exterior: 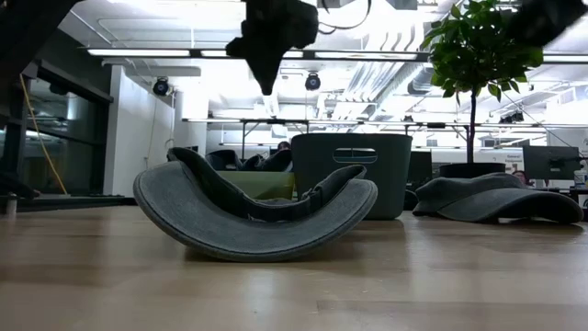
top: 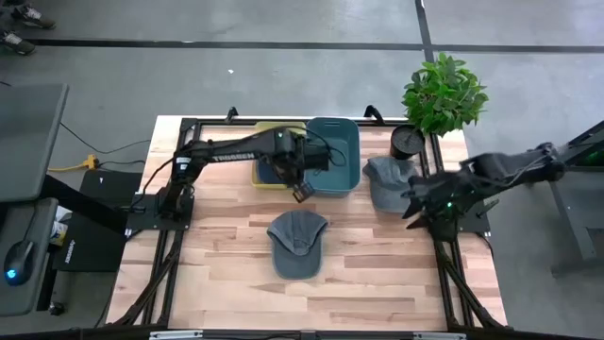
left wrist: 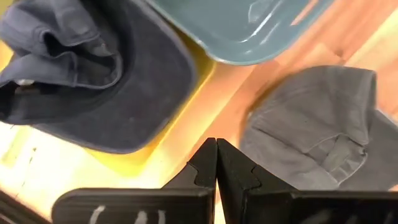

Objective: Pick & Place hat
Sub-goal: Put the right grey cap into the grey bin

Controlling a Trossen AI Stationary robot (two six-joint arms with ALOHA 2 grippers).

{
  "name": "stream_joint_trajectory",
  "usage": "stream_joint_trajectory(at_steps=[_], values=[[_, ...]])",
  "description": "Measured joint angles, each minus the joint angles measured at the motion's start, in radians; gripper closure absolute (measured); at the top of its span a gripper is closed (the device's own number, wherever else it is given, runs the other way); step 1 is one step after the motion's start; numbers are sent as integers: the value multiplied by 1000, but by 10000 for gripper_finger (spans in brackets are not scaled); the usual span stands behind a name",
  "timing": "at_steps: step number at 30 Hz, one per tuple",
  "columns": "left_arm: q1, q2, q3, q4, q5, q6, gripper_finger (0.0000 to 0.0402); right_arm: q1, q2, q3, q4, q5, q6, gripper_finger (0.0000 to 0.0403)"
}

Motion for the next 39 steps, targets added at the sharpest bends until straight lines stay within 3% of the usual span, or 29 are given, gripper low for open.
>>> stream_joint_trajectory(at_steps=[11, 19, 27, 33, 39], values=[[-50, -66, -2, 212, 100, 135, 401, 279, 26, -286, 213, 267, 405, 261], [-115, -122, -25, 404, 184, 218, 401, 411, 164, -368, 331, 355, 560, 261], [-180, -158, -257, 813, 455, 261, 401, 461, 310, -368, 255, 389, 626, 261], [-206, -246, -531, 1093, 474, 160, 401, 473, 405, -338, 109, 464, 654, 261], [-213, -421, -881, 1515, 450, 46, 401, 475, 487, -295, -6, 610, 653, 261]])
